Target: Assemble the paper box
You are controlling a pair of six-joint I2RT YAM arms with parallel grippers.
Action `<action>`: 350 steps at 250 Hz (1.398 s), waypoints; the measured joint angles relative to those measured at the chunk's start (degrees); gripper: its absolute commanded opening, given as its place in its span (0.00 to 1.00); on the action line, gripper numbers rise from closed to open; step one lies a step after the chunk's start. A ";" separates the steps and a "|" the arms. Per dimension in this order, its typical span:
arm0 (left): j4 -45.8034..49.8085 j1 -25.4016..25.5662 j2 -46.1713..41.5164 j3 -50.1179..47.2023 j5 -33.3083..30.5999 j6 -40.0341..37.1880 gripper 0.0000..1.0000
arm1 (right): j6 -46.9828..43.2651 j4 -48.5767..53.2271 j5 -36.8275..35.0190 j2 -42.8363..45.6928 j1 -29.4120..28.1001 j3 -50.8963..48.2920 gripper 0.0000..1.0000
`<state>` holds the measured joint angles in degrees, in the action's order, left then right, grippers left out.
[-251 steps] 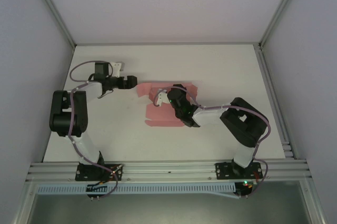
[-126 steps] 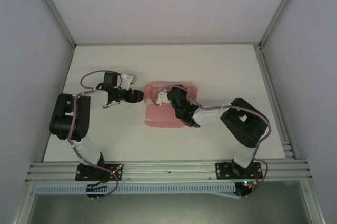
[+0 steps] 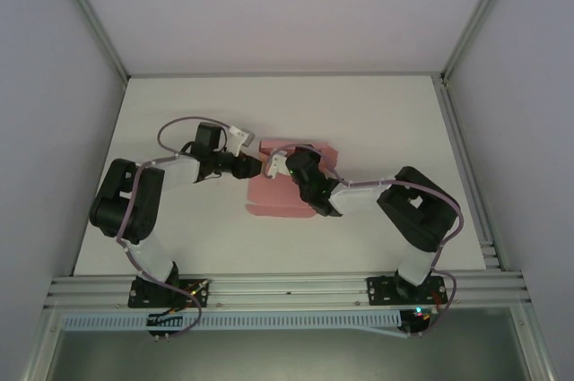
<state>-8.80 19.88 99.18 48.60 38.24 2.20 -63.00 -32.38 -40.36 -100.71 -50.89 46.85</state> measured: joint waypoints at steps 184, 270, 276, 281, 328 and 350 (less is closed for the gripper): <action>-14.32 7.13 0.98 -3.06 -17.99 1.92 0.12 | 2.23 2.36 -0.87 0.52 -0.42 -0.28 0.00; -15.96 15.26 1.11 -3.02 -42.71 2.16 0.00 | 5.20 2.93 -1.70 0.52 -0.74 -0.55 0.00; -16.39 15.93 1.27 -3.13 -44.57 2.45 0.00 | 5.35 2.93 -1.70 0.52 -0.74 -0.55 0.00; -16.94 16.52 1.38 -3.34 -46.21 2.67 0.00 | 5.57 2.95 -1.70 0.52 -0.74 -0.55 0.00; -24.48 20.41 2.54 -6.82 -57.94 4.87 0.00 | 6.73 3.13 -1.05 0.96 -1.27 -0.55 0.00; -26.93 21.70 3.67 -7.04 -61.66 5.66 0.00 | 7.19 3.34 -0.90 1.07 -1.29 -0.55 0.00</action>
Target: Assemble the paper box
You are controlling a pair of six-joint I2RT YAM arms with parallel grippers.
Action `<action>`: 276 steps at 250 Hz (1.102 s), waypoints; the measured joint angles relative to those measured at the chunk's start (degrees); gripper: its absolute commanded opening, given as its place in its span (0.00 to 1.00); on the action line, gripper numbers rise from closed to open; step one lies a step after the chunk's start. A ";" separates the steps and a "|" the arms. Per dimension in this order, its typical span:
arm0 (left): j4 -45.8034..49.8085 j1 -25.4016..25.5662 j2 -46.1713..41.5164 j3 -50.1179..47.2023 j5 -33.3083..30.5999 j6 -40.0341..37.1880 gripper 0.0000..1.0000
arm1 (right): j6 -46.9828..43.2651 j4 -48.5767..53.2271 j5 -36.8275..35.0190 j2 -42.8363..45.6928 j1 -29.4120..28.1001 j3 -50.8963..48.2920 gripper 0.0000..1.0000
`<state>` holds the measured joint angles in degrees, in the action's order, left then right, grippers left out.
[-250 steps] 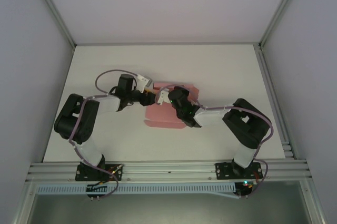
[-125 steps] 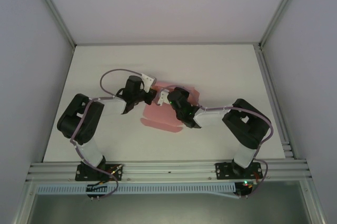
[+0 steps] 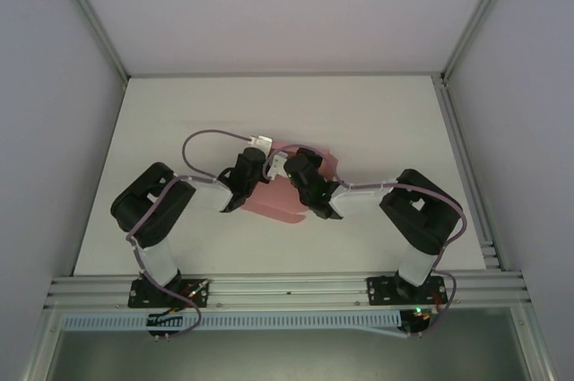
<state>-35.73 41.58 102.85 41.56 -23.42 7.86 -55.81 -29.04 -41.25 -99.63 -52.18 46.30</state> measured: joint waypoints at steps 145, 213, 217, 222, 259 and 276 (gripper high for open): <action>-4.31 -0.09 -0.46 -2.64 -0.44 0.48 0.00 | 10.75 7.08 4.07 4.24 0.72 0.20 0.44; -0.26 -1.22 -6.38 -4.15 2.45 0.39 0.00 | 23.56 13.73 17.75 24.74 4.68 -1.31 0.98; 0.02 -1.27 -6.86 -4.24 2.67 0.42 0.00 | 24.98 13.79 18.62 26.36 5.01 -1.70 0.99; 0.33 -1.29 -7.28 -4.33 2.73 0.42 0.00 | 25.22 13.75 19.54 27.85 5.29 -2.14 1.00; 1.99 -2.05 -12.09 -5.25 4.70 0.66 0.00 | 34.32 16.26 23.45 35.80 10.14 -2.86 1.00; 2.27 -2.45 -14.91 -5.75 5.57 0.68 0.00 | 38.62 19.19 23.45 36.46 12.44 -1.53 1.00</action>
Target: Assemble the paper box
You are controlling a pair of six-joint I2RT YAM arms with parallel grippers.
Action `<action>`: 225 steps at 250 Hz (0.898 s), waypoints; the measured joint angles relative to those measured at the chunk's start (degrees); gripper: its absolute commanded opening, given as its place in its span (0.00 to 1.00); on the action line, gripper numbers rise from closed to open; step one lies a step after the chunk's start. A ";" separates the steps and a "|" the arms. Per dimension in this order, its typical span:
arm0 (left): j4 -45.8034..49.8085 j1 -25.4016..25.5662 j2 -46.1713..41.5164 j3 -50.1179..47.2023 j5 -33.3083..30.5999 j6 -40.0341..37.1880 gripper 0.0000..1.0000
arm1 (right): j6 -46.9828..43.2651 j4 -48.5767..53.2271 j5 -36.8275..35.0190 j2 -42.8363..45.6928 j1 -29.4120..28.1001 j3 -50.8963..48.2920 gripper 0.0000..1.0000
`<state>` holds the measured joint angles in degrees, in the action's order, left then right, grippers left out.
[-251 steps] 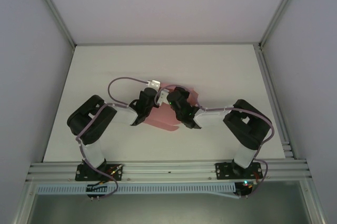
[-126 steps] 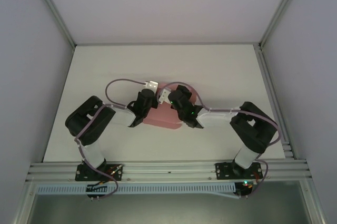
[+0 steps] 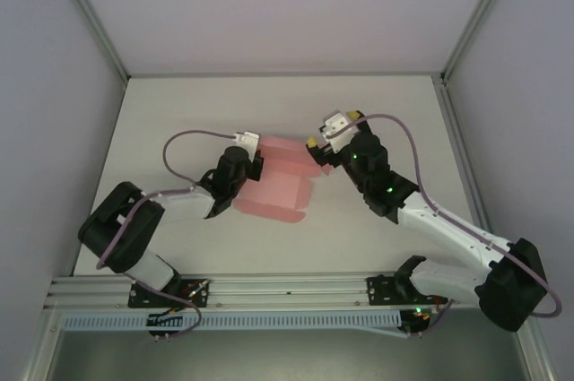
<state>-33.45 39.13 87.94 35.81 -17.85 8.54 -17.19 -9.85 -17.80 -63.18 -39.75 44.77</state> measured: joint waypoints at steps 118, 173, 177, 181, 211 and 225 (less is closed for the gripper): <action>5.27 -0.76 -4.74 -0.31 1.73 0.11 0.00 | 12.15 20.26 6.88 -13.44 3.02 10.27 0.92; 8.55 -2.56 -6.10 -0.31 4.74 1.07 0.00 | 12.96 22.47 11.96 -14.36 3.02 10.38 0.89; 8.70 -2.80 -6.23 -0.31 5.05 1.29 0.00 | 12.98 22.47 12.11 -14.36 3.02 10.38 0.89; 8.83 -2.97 -6.29 -0.31 5.18 1.38 0.00 | 13.00 22.47 12.17 -14.36 3.02 10.38 0.89; 8.85 -4.92 -6.95 -0.33 6.51 3.39 0.00 | 12.98 22.84 12.76 -14.08 3.41 9.84 0.88; 8.48 -5.90 -7.63 -0.33 6.58 4.46 0.00 | 12.96 23.56 13.09 -13.90 3.78 8.74 0.88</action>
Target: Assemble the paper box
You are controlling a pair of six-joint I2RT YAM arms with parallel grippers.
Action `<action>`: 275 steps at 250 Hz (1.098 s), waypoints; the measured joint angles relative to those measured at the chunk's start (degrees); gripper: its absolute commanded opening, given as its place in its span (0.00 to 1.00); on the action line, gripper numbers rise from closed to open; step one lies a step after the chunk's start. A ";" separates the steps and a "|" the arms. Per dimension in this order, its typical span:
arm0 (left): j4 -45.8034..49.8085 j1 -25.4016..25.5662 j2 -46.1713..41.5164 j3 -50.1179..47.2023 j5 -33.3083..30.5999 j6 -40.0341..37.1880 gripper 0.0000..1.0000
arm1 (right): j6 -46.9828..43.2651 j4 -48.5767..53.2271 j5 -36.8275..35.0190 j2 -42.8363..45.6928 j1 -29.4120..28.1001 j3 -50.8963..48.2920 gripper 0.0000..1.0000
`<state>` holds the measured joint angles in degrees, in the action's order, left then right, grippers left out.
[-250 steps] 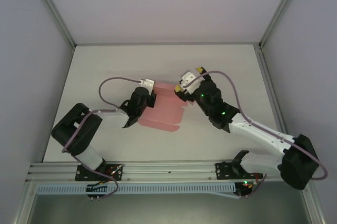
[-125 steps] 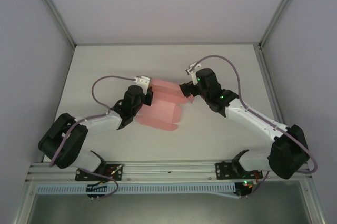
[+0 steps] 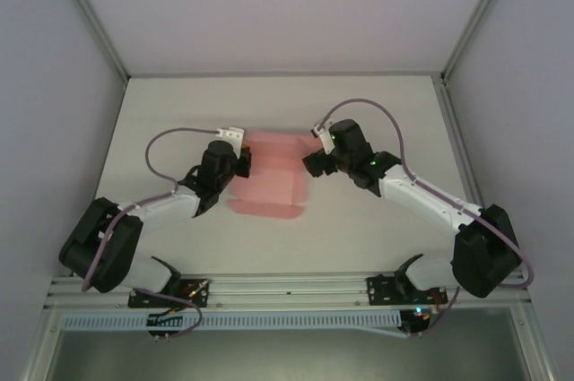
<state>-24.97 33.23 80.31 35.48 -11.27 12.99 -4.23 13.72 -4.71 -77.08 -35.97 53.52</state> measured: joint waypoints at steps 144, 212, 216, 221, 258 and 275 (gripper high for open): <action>-0.20 -1.05 0.50 0.76 5.38 1.29 0.00 | -0.22 -2.38 -0.28 10.69 0.26 -3.32 0.98; 0.17 -1.05 1.31 0.79 6.38 1.29 0.00 | -0.26 -7.54 -1.92 9.31 1.18 -1.64 1.00; 0.17 -1.05 1.31 0.79 6.43 1.29 0.00 | -0.26 -7.48 -1.92 8.50 1.20 -1.25 0.99; 0.20 -1.05 1.31 0.79 6.45 1.31 0.00 | -0.26 -7.50 -1.88 7.13 1.22 -0.68 0.99; 0.22 -1.05 1.31 0.81 6.93 1.53 0.00 | -0.22 -7.58 0.00 -0.79 1.22 1.81 0.98; 0.20 -1.05 1.31 0.81 7.32 1.75 0.00 | -0.02 -8.24 1.73 -3.28 1.22 1.81 0.99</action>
<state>-24.77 32.18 81.62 36.29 -3.95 14.74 -4.25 5.48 -2.98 -80.36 -34.74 55.33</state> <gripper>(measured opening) 0.046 0.982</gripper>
